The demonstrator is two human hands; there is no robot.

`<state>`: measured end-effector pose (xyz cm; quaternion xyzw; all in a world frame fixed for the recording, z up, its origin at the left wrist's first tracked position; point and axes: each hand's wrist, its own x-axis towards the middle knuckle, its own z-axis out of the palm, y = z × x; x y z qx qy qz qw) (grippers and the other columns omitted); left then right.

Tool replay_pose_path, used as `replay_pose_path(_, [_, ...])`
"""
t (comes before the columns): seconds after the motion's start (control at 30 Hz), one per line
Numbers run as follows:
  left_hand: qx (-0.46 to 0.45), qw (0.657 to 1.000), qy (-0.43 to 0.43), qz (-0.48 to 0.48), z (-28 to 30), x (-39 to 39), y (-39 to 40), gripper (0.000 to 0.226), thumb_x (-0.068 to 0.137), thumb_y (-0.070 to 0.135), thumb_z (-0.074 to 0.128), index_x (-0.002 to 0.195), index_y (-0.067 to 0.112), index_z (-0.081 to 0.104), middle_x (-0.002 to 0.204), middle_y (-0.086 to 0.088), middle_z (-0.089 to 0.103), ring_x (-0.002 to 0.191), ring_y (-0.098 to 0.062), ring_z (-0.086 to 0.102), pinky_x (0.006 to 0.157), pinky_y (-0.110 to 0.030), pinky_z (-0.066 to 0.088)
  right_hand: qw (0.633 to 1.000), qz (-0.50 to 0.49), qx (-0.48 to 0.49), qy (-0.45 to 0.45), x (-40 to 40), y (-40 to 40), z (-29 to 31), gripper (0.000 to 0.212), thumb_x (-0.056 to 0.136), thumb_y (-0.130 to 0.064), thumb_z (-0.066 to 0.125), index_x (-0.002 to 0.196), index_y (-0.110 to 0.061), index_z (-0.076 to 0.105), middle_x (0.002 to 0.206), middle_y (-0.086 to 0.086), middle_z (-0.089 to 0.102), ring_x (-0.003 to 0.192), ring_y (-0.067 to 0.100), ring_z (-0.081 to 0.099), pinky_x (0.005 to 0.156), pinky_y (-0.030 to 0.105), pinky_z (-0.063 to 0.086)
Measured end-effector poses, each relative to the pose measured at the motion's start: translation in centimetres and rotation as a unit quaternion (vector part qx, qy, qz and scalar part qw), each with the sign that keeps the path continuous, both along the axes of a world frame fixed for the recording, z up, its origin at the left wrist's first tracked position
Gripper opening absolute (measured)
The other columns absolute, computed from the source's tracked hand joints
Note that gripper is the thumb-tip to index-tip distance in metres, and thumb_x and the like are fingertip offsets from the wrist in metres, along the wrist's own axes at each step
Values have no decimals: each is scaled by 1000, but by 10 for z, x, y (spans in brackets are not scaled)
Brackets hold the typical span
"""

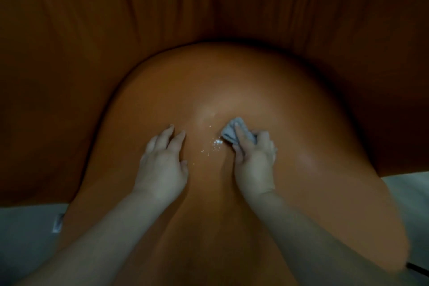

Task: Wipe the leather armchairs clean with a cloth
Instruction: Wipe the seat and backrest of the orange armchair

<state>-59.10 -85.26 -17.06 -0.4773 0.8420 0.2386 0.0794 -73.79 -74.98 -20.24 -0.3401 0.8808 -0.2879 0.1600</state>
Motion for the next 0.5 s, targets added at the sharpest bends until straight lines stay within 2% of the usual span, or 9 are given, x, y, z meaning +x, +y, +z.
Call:
replay_pose_path(0.03, [0, 1000, 3, 2, 0, 2, 2, 64, 92, 25, 55, 148, 27, 26, 157, 6, 15, 141, -21, 10, 114, -37, 18, 1000, -14, -14, 7, -3, 0, 1, 42, 92, -13, 56, 132, -28, 54, 113, 13, 49, 98, 32, 44, 96, 46, 34])
replay_pose_path(0.1, [-2, 1000, 3, 12, -2, 8, 4, 63, 92, 25, 55, 148, 26, 27, 156, 6, 16, 141, -20, 11, 114, -37, 19, 994, -97, -42, 23, -18, 5, 5, 43, 93, -13, 55, 134, -25, 53, 116, 15, 47, 102, 32, 42, 94, 30, 31])
replay_pose_path(0.17, [-9, 1000, 1, 19, -2, 15, 6, 63, 91, 23, 55, 148, 24, 28, 156, 5, 17, 141, -20, 12, 114, -38, 20, 987, -161, -7, 17, -30, 7, 11, 43, 96, -15, 50, 138, -25, 47, 124, 13, 43, 108, 28, 39, 90, 20, 25])
replay_pose_path(0.23, [-11, 1000, 1, 15, -4, 20, 7, 63, 92, 22, 55, 148, 22, 28, 156, 4, 17, 141, -21, 13, 115, -38, 20, 988, -108, 114, 4, -28, -3, 13, 47, 98, -22, 47, 143, -32, 38, 126, 7, 40, 112, 25, 38, 97, 26, 26])
replay_pose_path(0.3, [-12, 1000, 5, 11, -4, 24, 8, 63, 92, 22, 55, 148, 22, 28, 156, 4, 18, 141, -21, 13, 115, -37, 20, 980, -59, 162, -99, -16, -26, 8, 45, 98, -34, 43, 143, -32, 36, 117, 1, 40, 112, 18, 40, 100, 28, 23])
replay_pose_path(0.37, [-15, 1000, 11, 11, -4, 26, 9, 62, 92, 22, 55, 148, 21, 28, 156, 4, 19, 140, -20, 14, 115, -35, 19, 978, -2, 133, -164, 3, -44, 3, 39, 100, -39, 38, 135, -23, 45, 103, -3, 39, 89, 1, 39, 98, 21, 20])
replay_pose_path(0.4, [-15, 1000, 11, 12, -4, 27, 8, 62, 92, 21, 55, 148, 21, 29, 155, 4, 19, 140, -19, 14, 115, -34, 19, 981, 17, 100, -164, 9, -48, 0, 37, 100, -39, 37, 130, -21, 49, 100, -4, 39, 78, -1, 35, 98, 19, 21])
replay_pose_path(0.43, [-12, 1000, 13, 14, -4, 29, 8, 62, 92, 21, 55, 148, 21, 29, 155, 4, 19, 140, -19, 14, 115, -35, 20, 984, 24, 78, -158, 11, -51, -1, 35, 100, -36, 39, 129, -20, 51, 101, -3, 41, 76, 1, 33, 101, 20, 23])
replay_pose_path(0.5, [-6, 1000, 23, 16, -5, 31, 6, 61, 92, 21, 55, 148, 21, 30, 155, 4, 19, 141, -19, 14, 116, -36, 20, 995, 36, 56, -69, 1, -47, 3, 38, 97, -27, 46, 135, -25, 49, 111, 1, 43, 91, 12, 35, 102, 31, 28])
